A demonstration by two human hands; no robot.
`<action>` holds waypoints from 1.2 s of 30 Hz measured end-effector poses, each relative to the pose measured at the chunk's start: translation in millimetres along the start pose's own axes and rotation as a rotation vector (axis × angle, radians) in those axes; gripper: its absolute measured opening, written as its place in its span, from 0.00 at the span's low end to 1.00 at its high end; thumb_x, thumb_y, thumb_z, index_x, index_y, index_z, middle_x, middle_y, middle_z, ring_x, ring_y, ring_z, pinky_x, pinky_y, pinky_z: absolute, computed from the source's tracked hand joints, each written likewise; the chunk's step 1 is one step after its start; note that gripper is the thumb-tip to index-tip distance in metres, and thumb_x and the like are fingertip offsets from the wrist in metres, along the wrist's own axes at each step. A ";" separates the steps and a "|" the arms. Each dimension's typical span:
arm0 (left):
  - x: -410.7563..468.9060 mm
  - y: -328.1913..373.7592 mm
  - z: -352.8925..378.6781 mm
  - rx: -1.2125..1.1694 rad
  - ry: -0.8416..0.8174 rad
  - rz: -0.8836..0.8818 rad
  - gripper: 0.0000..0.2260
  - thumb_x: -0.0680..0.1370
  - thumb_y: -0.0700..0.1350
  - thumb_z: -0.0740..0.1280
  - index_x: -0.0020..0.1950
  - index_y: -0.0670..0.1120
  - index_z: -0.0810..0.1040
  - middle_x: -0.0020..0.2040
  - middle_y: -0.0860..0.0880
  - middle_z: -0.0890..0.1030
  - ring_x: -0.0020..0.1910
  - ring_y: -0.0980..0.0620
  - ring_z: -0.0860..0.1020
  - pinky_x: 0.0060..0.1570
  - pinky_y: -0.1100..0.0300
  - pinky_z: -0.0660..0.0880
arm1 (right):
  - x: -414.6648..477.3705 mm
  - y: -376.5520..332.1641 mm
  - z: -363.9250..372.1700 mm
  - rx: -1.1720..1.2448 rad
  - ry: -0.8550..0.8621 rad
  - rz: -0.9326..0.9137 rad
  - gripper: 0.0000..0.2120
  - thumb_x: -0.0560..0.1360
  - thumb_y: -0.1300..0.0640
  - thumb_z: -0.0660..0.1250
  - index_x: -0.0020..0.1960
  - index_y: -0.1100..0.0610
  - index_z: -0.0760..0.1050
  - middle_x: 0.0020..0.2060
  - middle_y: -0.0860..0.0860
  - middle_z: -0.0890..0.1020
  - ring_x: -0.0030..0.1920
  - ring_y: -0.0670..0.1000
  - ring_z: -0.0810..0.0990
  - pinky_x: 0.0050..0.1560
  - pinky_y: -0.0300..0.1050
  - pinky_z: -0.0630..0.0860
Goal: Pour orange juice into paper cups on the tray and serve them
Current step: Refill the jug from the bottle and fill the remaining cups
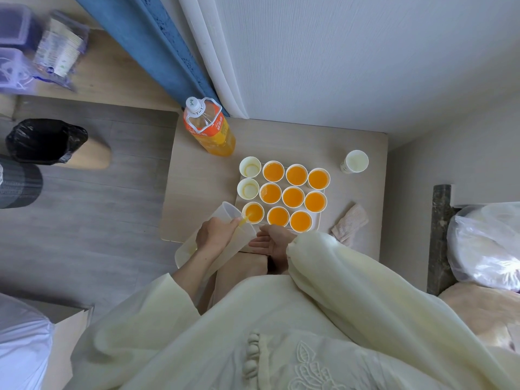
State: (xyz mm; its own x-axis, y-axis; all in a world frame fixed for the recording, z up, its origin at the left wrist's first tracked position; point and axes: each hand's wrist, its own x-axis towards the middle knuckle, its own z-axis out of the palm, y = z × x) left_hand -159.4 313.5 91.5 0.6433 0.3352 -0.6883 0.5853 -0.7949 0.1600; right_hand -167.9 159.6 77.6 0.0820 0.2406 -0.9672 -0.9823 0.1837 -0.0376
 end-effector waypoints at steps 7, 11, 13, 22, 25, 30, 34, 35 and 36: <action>-0.5 -0.8 0.0 0.005 0.015 0.005 0.27 0.75 0.64 0.62 0.54 0.41 0.80 0.53 0.41 0.82 0.51 0.42 0.78 0.44 0.56 0.70 | -0.9 -0.8 0.0 0.000 -0.002 0.006 0.10 0.80 0.58 0.62 0.57 0.64 0.70 0.45 0.59 0.81 0.50 0.57 0.81 0.48 0.49 0.81; 0.6 -1.0 0.9 0.015 0.018 0.001 0.27 0.75 0.65 0.62 0.54 0.41 0.80 0.54 0.41 0.81 0.52 0.41 0.78 0.44 0.56 0.70 | -0.7 -0.6 0.3 0.006 0.003 0.005 0.10 0.80 0.58 0.62 0.57 0.63 0.70 0.46 0.59 0.81 0.51 0.57 0.81 0.47 0.49 0.81; 0.3 -0.4 1.3 0.017 0.017 0.000 0.27 0.75 0.65 0.62 0.54 0.40 0.80 0.54 0.41 0.81 0.52 0.41 0.78 0.45 0.55 0.71 | -1.7 -0.1 0.4 0.008 0.002 0.001 0.10 0.80 0.58 0.62 0.57 0.63 0.70 0.46 0.59 0.80 0.51 0.57 0.81 0.47 0.49 0.80; -0.7 -0.2 1.0 -0.008 0.015 0.010 0.26 0.75 0.65 0.62 0.54 0.42 0.79 0.53 0.43 0.82 0.50 0.43 0.78 0.45 0.56 0.72 | -0.6 1.8 0.9 0.003 0.019 -0.005 0.14 0.80 0.59 0.62 0.63 0.66 0.70 0.46 0.59 0.80 0.49 0.57 0.81 0.38 0.47 0.80; -1.2 -0.4 2.7 -0.006 0.012 0.006 0.26 0.75 0.64 0.62 0.54 0.42 0.79 0.53 0.43 0.81 0.50 0.44 0.78 0.47 0.55 0.73 | -0.7 2.8 0.6 0.016 0.022 -0.002 0.14 0.81 0.59 0.61 0.63 0.65 0.69 0.47 0.60 0.80 0.50 0.57 0.80 0.39 0.47 0.80; -1.8 -1.2 2.5 0.007 0.020 0.009 0.27 0.75 0.65 0.62 0.54 0.41 0.79 0.53 0.42 0.81 0.50 0.43 0.78 0.45 0.56 0.72 | -1.1 3.5 -0.2 0.019 0.015 -0.013 0.13 0.81 0.59 0.61 0.62 0.66 0.69 0.48 0.60 0.79 0.51 0.57 0.80 0.45 0.48 0.79; -1.9 -1.4 2.8 0.010 0.017 0.010 0.27 0.75 0.64 0.62 0.55 0.41 0.79 0.54 0.42 0.81 0.50 0.43 0.78 0.46 0.56 0.72 | -1.3 3.7 0.3 0.020 0.014 -0.011 0.15 0.81 0.58 0.61 0.63 0.66 0.69 0.48 0.60 0.80 0.51 0.57 0.80 0.44 0.49 0.80; -1.9 -1.2 2.5 0.010 0.016 0.009 0.27 0.75 0.64 0.62 0.55 0.41 0.79 0.53 0.42 0.81 0.50 0.43 0.78 0.46 0.55 0.72 | -1.2 3.3 0.5 0.020 0.012 -0.009 0.15 0.81 0.58 0.61 0.64 0.66 0.69 0.48 0.60 0.80 0.50 0.57 0.80 0.43 0.48 0.80; -1.5 -0.9 2.1 0.012 0.016 0.010 0.27 0.75 0.65 0.62 0.55 0.41 0.80 0.53 0.42 0.81 0.50 0.43 0.78 0.46 0.55 0.72 | -1.4 2.7 0.4 0.018 0.012 -0.010 0.15 0.81 0.58 0.61 0.63 0.66 0.69 0.48 0.60 0.80 0.50 0.57 0.80 0.43 0.48 0.80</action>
State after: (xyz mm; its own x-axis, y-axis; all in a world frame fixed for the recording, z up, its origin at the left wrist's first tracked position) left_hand -161.9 312.7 90.9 0.6574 0.3351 -0.6750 0.5726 -0.8044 0.1584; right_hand -170.7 160.2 79.0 0.0894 0.2274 -0.9697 -0.9783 0.2028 -0.0427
